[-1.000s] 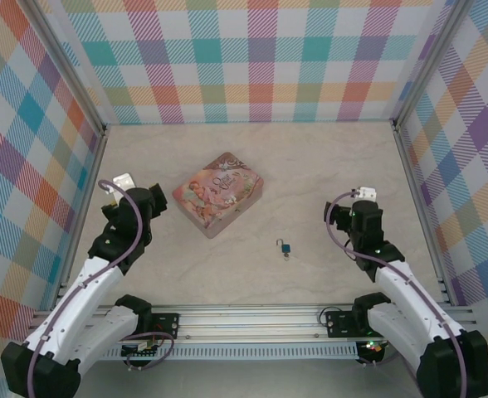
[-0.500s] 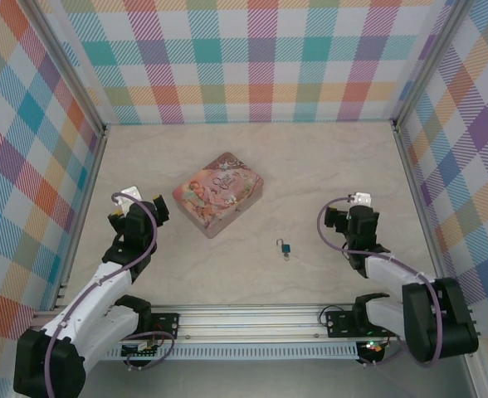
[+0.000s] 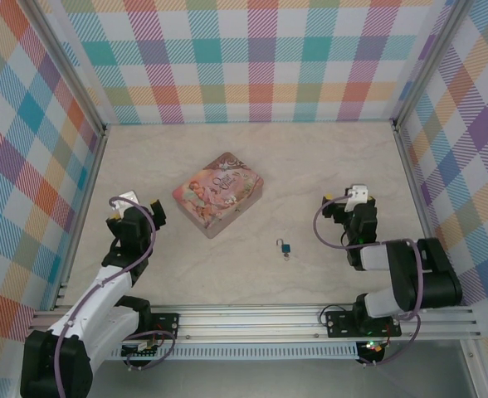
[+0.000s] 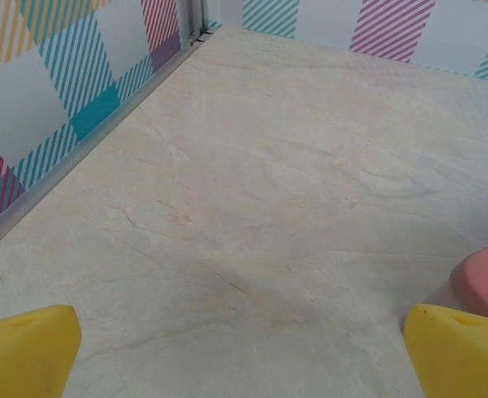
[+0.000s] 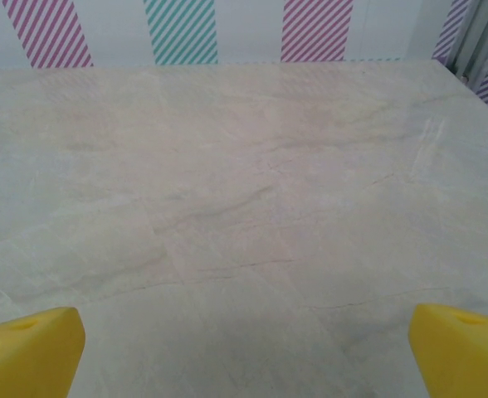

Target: Unlock the padlock with the key

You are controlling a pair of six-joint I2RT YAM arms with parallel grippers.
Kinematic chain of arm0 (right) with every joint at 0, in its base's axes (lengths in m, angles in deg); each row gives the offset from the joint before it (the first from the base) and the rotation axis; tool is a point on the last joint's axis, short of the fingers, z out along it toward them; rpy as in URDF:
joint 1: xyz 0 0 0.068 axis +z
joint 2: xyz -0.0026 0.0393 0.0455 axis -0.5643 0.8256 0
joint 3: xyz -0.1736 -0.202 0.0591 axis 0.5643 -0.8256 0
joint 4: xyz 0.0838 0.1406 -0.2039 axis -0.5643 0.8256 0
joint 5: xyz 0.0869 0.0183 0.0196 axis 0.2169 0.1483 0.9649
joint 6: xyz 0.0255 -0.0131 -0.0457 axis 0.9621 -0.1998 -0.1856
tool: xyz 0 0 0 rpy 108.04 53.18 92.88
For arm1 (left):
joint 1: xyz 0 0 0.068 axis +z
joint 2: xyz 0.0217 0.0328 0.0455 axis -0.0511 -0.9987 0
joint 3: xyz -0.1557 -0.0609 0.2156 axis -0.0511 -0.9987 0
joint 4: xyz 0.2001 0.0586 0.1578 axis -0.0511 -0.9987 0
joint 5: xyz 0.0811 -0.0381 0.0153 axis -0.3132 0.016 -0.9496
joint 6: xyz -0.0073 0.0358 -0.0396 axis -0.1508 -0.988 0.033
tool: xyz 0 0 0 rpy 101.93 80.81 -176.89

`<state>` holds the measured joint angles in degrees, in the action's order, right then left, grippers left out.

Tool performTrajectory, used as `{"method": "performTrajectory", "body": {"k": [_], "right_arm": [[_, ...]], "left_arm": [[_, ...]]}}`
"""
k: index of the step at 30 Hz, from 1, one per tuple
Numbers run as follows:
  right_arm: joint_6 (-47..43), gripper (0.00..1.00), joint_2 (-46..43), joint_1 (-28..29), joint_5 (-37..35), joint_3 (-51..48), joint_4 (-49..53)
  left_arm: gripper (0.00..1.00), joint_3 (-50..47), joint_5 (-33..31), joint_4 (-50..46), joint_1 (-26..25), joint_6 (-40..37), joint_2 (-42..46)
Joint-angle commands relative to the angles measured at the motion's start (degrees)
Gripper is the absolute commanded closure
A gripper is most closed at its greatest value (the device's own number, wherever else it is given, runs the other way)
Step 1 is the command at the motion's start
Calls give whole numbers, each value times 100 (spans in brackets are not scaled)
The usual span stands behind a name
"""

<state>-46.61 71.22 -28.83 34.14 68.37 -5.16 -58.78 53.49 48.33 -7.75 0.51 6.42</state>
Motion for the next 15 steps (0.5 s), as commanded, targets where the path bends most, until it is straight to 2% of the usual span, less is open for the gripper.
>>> {"method": "performTrajectory", "body": {"k": [1,5,7,15], "right_arm": [[-146,0,495,-56,268,87,-945],[10,0,379,-266,567,495,63],[218,0,380,-505,813,978,977],[241,0,373,-552,986,909,863]], "left_arm": [[0,51,115,215,103,-123,-44],[0,61,130,325,117,-216,-35],[0,86,141,374,125,-261,-106],[0,131,276,874,132,-431,-609]]}}
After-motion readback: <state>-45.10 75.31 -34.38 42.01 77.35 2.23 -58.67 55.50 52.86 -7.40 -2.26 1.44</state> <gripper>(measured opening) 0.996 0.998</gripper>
